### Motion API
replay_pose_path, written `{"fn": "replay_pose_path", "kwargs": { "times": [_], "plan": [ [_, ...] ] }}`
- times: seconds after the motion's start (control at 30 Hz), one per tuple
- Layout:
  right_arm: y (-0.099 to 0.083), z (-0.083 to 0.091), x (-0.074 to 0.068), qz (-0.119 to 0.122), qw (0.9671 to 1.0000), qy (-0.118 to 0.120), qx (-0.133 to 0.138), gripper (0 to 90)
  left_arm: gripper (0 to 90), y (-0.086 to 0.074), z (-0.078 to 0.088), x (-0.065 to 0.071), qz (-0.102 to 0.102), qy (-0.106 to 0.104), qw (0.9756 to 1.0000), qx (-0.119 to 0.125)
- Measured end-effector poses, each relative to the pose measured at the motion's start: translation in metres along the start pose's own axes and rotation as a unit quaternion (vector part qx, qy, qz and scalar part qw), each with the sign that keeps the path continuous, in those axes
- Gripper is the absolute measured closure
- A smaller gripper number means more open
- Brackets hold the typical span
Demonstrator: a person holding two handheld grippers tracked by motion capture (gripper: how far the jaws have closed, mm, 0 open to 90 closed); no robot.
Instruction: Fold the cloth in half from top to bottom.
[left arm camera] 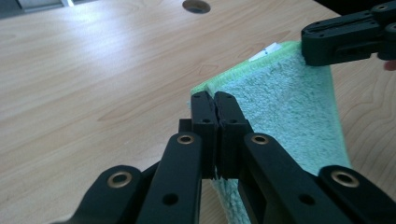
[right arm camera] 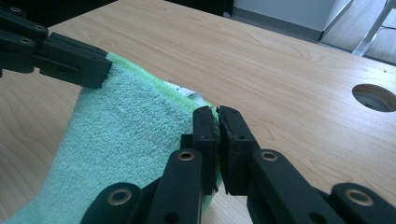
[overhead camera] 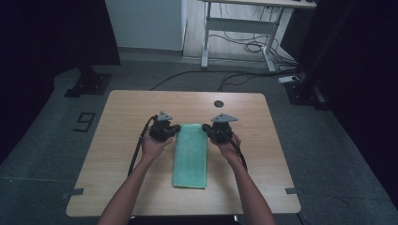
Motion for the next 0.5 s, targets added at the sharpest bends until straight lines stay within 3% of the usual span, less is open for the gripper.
{"fn": "replay_pose_path", "kwargs": {
  "times": [0.23,0.5],
  "plan": [
    [-0.004,-0.001,0.0,0.0,1.0,0.001,-0.009,85.3,88.3,-0.008,-0.004,0.0,-0.005,-0.002,1.0,-0.003],
    [-0.004,0.003,-0.006,0.011,0.9999,0.009,-0.005,85.2,88.2,-0.01,0.005,0.001,-0.014,-0.004,0.9999,0.005]
  ]
}}
Point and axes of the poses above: each handheld gripper's, and its own axes: z roughly backward along the jaws, y roughly out of its top, x roughly to its right, the point moved 2 cm from there along -z, roughly forward along the jaws, and after that the axes turned 1 degree about -z, right-handed, at the moved point
